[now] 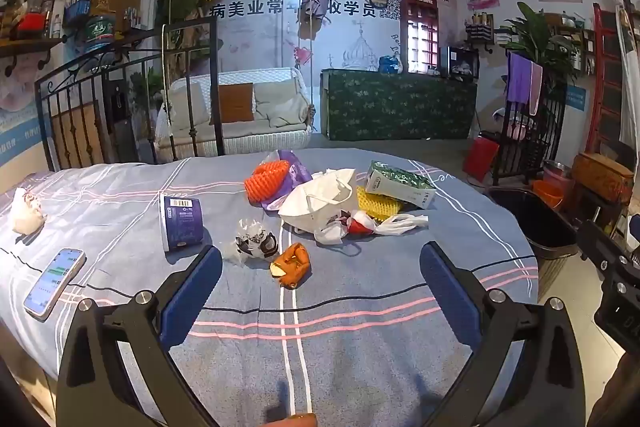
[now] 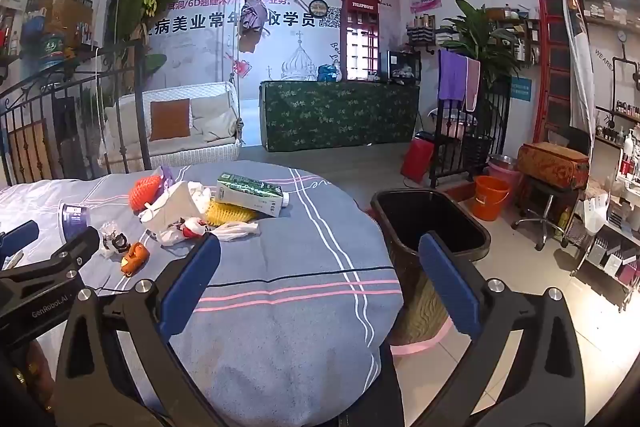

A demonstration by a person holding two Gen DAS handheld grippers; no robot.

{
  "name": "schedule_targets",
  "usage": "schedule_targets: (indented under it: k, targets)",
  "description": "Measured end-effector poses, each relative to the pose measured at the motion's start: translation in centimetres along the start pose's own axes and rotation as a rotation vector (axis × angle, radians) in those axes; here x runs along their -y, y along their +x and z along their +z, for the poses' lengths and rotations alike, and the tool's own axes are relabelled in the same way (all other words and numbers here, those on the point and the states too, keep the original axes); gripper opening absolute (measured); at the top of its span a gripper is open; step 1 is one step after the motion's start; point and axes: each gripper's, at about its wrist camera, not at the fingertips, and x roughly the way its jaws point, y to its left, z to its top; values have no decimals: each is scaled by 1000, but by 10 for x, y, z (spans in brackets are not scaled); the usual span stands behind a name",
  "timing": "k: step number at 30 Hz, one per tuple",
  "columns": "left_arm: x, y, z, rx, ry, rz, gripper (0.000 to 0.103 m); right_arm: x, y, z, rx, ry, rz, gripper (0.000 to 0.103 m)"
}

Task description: Collect trash

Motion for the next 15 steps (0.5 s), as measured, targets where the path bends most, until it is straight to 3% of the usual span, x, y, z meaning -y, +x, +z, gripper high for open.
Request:
schedule_targets:
  k: [15]
  targets:
    - [6, -2, 2, 2, -3, -10, 98, 3, -1, 4, -7, 14, 3, 98]
